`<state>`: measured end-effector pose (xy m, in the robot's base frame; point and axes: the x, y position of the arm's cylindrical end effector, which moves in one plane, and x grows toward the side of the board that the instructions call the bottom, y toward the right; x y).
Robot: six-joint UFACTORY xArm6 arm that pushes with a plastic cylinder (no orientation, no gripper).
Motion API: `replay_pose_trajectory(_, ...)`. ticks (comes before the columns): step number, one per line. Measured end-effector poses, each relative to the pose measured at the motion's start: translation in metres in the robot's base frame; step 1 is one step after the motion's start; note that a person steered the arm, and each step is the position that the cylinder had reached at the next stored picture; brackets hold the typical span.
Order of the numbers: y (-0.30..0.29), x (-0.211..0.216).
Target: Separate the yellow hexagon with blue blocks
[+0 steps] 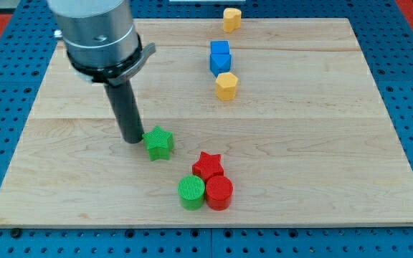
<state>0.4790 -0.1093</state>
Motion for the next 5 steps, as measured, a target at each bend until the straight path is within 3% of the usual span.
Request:
replay_pose_trajectory(3, 0.048, 0.015)
replay_pose_trajectory(5, 0.010, -0.061)
